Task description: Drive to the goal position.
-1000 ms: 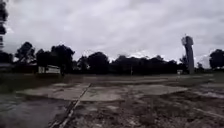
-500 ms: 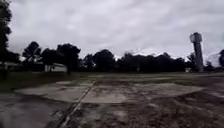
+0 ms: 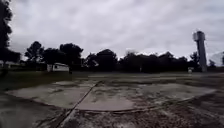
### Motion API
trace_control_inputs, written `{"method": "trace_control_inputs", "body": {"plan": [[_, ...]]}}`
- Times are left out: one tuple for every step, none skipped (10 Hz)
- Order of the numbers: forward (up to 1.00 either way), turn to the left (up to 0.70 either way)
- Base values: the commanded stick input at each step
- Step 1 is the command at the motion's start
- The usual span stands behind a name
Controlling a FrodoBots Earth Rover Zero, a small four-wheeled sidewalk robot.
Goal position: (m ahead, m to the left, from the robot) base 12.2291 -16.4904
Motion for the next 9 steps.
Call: {"method": "trace_control_inputs", "body": {"plan": [[0.70, 0.00], [0.70, 0.00], [0.70, 0.00], [0.70, 0.00], [0.70, 0.00], [0.70, 0.00], [0.70, 0.00], [0.70, 0.00], [0.70, 0.00]]}}
